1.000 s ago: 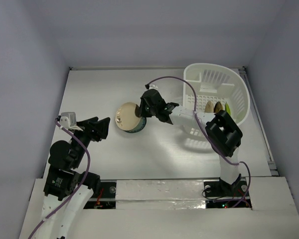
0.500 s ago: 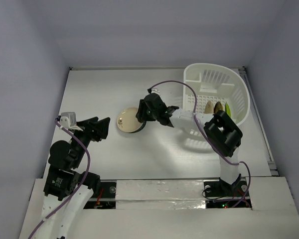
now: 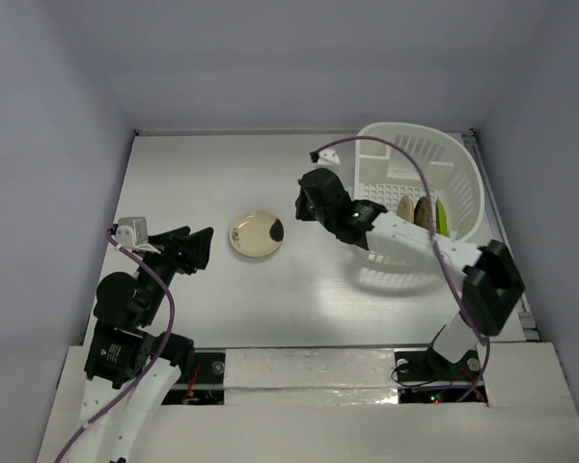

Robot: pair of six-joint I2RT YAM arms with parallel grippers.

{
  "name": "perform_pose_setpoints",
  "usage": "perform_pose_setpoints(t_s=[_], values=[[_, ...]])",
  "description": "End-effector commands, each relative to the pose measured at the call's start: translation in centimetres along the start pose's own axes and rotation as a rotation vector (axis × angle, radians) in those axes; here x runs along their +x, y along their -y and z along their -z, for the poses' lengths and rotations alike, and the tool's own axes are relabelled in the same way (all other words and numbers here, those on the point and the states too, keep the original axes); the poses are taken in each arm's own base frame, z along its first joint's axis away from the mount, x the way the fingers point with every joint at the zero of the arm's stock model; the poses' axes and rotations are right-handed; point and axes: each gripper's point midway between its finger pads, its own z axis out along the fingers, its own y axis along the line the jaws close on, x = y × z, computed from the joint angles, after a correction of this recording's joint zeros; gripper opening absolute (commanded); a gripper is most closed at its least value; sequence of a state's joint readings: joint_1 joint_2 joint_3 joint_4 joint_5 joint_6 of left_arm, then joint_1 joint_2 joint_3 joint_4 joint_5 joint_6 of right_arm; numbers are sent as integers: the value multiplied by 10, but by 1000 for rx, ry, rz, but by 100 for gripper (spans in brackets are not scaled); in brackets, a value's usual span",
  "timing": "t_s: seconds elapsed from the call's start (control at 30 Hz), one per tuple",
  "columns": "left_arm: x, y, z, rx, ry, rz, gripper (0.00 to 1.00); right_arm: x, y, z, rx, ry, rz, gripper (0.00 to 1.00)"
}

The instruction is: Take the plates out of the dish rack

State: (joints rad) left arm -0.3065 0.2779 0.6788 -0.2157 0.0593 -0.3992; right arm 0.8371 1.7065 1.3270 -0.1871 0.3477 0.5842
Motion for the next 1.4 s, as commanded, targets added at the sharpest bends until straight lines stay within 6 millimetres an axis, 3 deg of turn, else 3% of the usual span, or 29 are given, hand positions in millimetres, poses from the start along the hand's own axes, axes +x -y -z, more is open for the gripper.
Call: perform_pose_setpoints(t_s=[0.0, 0.07, 0.13, 0.27, 0.33, 0.37, 0.43, 0.47, 0.73, 0.9, 1.03, 1.13, 1.23, 1.37], values=[[-7, 5, 0, 27, 31, 2, 58, -51, 44, 57, 196, 158, 72, 4], [-7, 6, 0, 28, 31, 2, 58, -71, 92, 88, 354, 215, 67, 0], [-7, 6, 1, 30, 34, 2, 58, -79, 127, 109, 479, 247, 65, 0], [-8, 7, 1, 37, 35, 1, 58, -69, 193, 144, 704, 227, 58, 0], [-6, 7, 1, 38, 29, 1, 58, -65, 216, 153, 768, 202, 46, 9], [-6, 8, 0, 39, 29, 1, 58, -63, 224, 155, 783, 192, 42, 20], [-6, 8, 0, 39, 29, 1, 58, -56, 237, 155, 813, 157, 51, 31], [-6, 8, 0, 39, 29, 1, 58, -55, 240, 156, 823, 151, 49, 40], [-5, 7, -1, 39, 24, 1, 58, -46, 271, 145, 880, 76, 67, 47], [-5, 8, -1, 41, 25, 1, 58, -43, 271, 121, 846, 25, 100, 41], [-5, 7, -1, 40, 23, 0, 58, -45, 274, 112, 871, 13, 130, 35], [-5, 8, -1, 42, 24, 0, 58, -48, 273, 108, 863, 15, 144, 31], [-5, 8, -1, 43, 23, 0, 58, -49, 274, 106, 874, 2, 164, 21], [-5, 8, -1, 44, 21, 0, 58, -57, 277, 113, 909, 6, 194, 16]])
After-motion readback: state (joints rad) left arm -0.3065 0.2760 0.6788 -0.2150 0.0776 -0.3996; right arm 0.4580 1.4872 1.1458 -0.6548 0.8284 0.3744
